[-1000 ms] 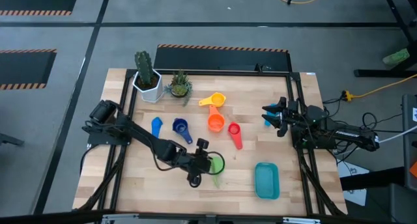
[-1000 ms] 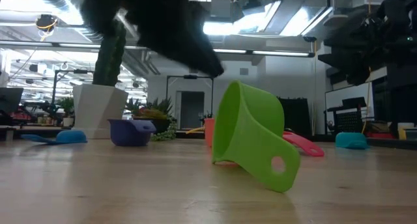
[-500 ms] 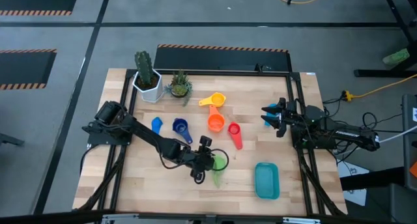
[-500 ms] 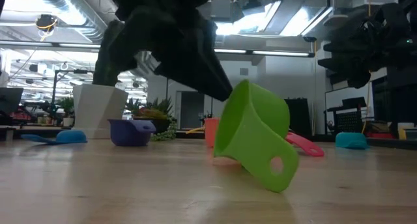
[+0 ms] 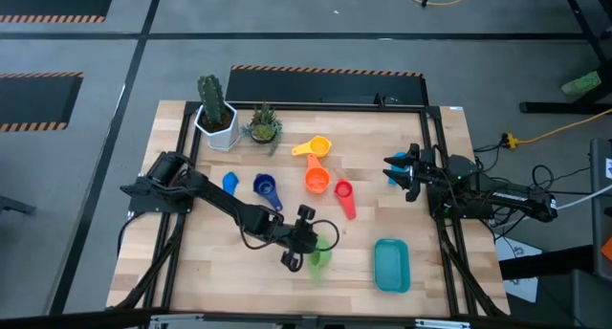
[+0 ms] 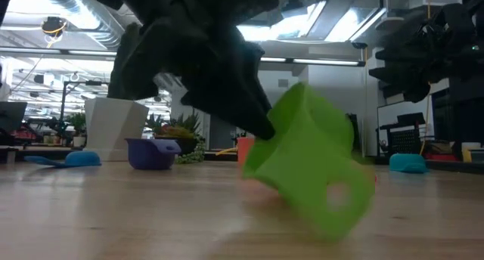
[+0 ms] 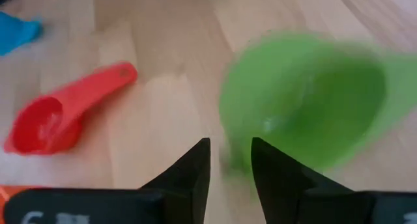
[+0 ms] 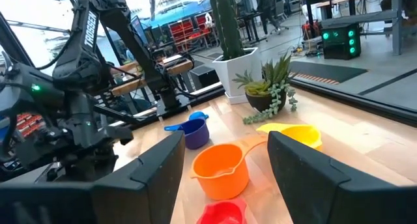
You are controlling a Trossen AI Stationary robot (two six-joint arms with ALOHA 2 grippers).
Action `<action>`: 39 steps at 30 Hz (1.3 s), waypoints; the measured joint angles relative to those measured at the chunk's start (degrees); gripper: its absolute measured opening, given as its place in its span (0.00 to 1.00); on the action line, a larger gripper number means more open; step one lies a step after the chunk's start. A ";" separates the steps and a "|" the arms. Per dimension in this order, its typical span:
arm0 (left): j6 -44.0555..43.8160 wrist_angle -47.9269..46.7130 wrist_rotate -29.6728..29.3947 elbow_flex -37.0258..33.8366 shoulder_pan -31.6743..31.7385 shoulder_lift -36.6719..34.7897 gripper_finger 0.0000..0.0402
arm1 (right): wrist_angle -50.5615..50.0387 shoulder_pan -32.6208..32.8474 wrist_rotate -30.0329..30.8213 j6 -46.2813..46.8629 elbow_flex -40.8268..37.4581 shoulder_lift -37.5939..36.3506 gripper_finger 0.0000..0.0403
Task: Nest measuring cups in basket
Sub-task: Stack the green measuring cup on top of the orange measuring cup
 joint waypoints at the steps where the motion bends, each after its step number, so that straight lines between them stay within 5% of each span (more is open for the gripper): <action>1: -0.12 0.38 0.14 -0.01 -0.04 0.05 0.24 | -0.02 0.00 -0.02 0.09 0.00 0.00 0.56; 8: -5.77 3.00 -1.43 0.08 -0.03 0.33 0.08 | -0.04 0.00 -0.04 0.15 -0.04 0.11 0.56; 15: -11.70 3.20 -1.48 0.08 -0.05 0.33 0.07 | -0.03 0.00 -0.05 0.14 -0.07 0.09 0.56; 28: -36.00 2.63 -11.05 0.06 0.94 -6.96 0.04 | 0.01 0.00 -1.80 0.02 -0.07 0.09 0.56; 39: -53.62 -8.80 -13.43 0.08 8.82 -14.64 0.04 | 0.26 0.00 -6.06 0.01 -0.07 0.09 0.56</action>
